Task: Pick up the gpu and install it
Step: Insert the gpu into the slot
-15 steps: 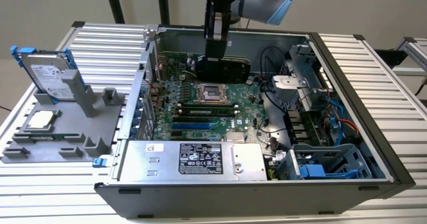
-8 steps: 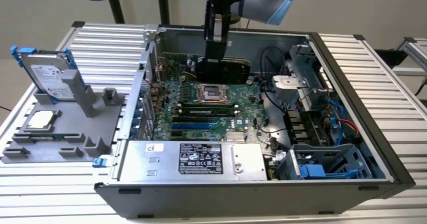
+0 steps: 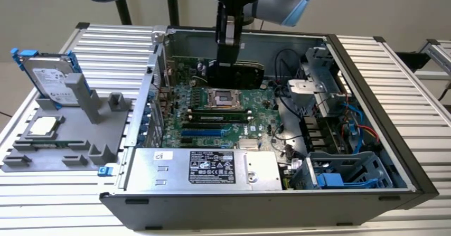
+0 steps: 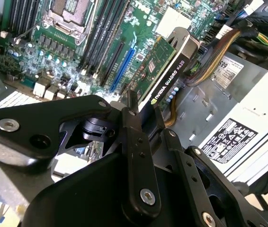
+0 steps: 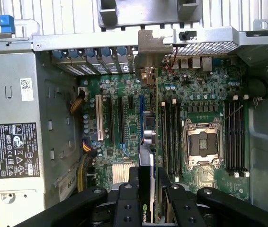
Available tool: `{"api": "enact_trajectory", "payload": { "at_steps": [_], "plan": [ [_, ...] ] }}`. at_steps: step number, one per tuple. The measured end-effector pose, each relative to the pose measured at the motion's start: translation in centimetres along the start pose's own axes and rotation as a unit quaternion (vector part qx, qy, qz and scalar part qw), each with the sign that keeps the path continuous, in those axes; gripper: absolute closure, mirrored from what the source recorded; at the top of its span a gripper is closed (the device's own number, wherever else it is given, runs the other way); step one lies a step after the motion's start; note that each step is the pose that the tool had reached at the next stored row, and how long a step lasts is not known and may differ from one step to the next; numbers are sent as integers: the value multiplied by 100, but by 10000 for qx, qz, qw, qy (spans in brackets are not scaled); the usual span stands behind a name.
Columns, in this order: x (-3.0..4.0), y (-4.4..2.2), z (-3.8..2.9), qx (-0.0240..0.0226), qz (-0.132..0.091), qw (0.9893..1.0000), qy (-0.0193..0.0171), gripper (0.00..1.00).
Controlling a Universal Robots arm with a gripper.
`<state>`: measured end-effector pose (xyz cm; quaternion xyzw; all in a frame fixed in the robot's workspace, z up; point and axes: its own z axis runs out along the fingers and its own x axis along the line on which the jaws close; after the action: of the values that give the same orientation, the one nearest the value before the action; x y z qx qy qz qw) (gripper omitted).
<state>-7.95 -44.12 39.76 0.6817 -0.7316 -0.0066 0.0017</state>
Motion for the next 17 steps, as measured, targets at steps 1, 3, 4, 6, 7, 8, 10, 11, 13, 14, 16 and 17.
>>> {"api": "enact_trajectory", "payload": {
  "at_steps": [1,3,4,6,7,8,10,11,13,14,16,17],
  "plan": [
    [0,0,0,0,0,10000,0,100],
    [0,0,4,0,0,10000,-1,100],
    [0,0,7,0,0,10000,-1,100],
    [0,0,11,0,0,10000,0,100],
    [0,0,14,0,0,10000,0,100],
    [0,0,15,0,0,10000,0,100],
    [0,0,15,0,0,10000,1,100],
    [0,0,16,0,0,10000,0,100],
    [0,0,16,0,0,10000,0,100],
    [0,0,17,0,0,10000,0,100],
    [0,0,22,0,0,10000,-1,100],
    [0,0,24,0,0,10000,-1,100]
  ]
}}
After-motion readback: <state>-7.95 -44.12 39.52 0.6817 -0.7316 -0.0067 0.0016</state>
